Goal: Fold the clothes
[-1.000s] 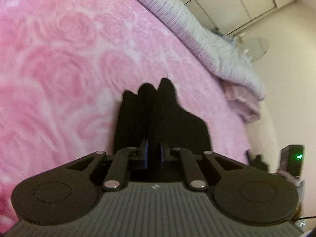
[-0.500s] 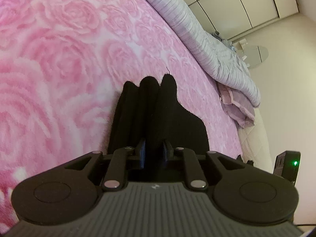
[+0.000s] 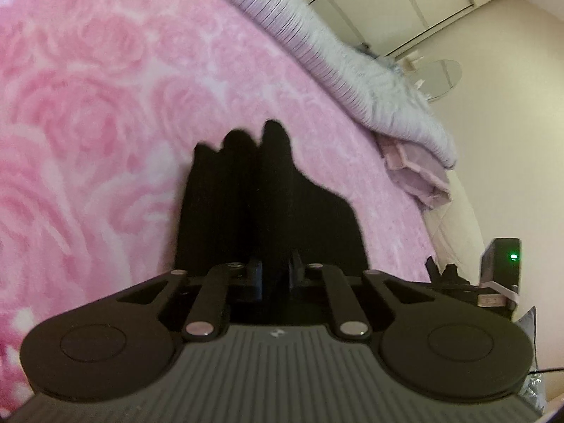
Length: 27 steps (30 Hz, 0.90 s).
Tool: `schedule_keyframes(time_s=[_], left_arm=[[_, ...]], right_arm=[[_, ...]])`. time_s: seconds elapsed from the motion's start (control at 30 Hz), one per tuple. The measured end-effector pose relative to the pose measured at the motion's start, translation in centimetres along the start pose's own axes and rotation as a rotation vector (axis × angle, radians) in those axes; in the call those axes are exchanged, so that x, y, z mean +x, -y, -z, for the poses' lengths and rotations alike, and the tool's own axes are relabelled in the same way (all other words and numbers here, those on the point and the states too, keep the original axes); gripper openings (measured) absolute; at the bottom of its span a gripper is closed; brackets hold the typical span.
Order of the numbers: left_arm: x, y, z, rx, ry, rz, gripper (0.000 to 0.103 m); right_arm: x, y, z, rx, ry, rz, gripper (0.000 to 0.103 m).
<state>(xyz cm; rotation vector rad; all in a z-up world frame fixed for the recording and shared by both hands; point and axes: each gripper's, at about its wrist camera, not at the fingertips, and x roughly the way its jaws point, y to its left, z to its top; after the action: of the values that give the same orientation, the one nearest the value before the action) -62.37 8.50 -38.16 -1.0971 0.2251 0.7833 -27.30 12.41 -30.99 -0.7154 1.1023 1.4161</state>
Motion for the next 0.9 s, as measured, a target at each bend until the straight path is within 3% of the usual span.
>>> schedule_keyframes(time_s=[0.17, 0.27, 0.43, 0.6, 0.8, 0.9], left_arm=[[-2.0, -0.4, 0.0, 0.006, 0.028, -0.02, 0.009], [-0.5, -2.0, 0.5, -0.033, -0.017, -0.031, 0.009], [0.7, -3.3, 0.8, -0.066, -0.007, 0.012, 0.009], [0.4, -3.4, 0.5, -0.064, -0.009, 0.002, 0.011], [-5.4, 0.3, 2.2, 0.06, 0.119, -0.132, 0.009], [-8.6, 1.5, 4.4, 0.073, 0.148, -0.125, 0.009]], right_arm=[[-0.4, -1.4, 0.1, -0.031, 0.004, -0.032, 0.056], [-0.2, -2.4, 0.3, -0.058, 0.012, -0.01, 0.056], [0.2, -1.8, 0.6, -0.043, 0.026, -0.012, 0.056], [-0.3, -0.9, 1.2, -0.002, 0.06, -0.038, 0.056], [-5.4, 0.5, 5.8, 0.035, 0.266, -0.095, 0.056], [-8.2, 0.6, 9.8, 0.028, 0.357, -0.147, 0.056]])
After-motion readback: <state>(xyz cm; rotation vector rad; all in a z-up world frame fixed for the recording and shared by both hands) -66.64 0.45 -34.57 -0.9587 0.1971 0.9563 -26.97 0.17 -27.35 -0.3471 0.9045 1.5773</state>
